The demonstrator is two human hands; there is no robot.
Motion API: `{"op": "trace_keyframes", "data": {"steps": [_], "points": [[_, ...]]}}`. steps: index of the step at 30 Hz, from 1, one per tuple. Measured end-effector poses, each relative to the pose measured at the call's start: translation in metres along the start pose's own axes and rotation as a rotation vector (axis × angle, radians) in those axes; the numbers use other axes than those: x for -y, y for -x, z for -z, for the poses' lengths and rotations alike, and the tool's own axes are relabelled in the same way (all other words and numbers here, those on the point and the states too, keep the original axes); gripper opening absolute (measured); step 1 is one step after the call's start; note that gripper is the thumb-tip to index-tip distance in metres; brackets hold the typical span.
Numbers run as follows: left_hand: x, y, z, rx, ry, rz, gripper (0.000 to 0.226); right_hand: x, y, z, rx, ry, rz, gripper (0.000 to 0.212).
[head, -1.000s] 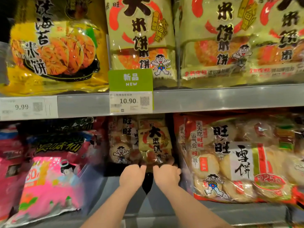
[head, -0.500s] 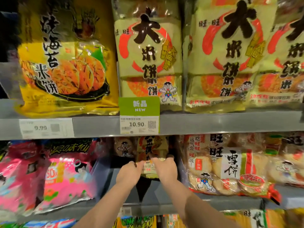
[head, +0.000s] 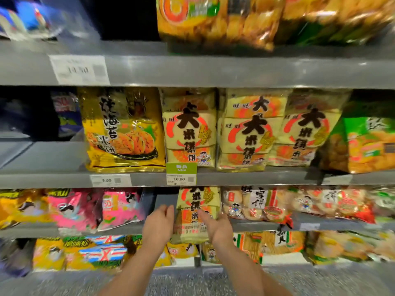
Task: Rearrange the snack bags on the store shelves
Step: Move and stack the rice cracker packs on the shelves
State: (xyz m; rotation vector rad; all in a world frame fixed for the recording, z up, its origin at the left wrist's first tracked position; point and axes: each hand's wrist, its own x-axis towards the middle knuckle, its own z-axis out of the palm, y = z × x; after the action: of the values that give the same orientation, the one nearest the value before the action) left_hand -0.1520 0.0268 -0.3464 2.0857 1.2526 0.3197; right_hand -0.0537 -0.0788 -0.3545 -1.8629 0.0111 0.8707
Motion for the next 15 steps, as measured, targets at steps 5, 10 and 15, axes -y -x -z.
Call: {"op": "trace_keyframes", "data": {"steps": [5,10,15], "points": [[-0.023,0.059,0.036,-0.023,-0.001,-0.05,0.032,-0.004,0.071,0.023,0.018,-0.001,-0.012,0.085],[-0.042,0.115,0.064,-0.034,-0.019,-0.125,0.035,-0.017,0.137,0.049,0.036,-0.031,-0.027,0.07],[-0.058,0.158,0.08,-0.036,0.07,-0.164,0.03,-0.023,0.184,0.083,0.015,-0.087,0.045,0.058]]}}
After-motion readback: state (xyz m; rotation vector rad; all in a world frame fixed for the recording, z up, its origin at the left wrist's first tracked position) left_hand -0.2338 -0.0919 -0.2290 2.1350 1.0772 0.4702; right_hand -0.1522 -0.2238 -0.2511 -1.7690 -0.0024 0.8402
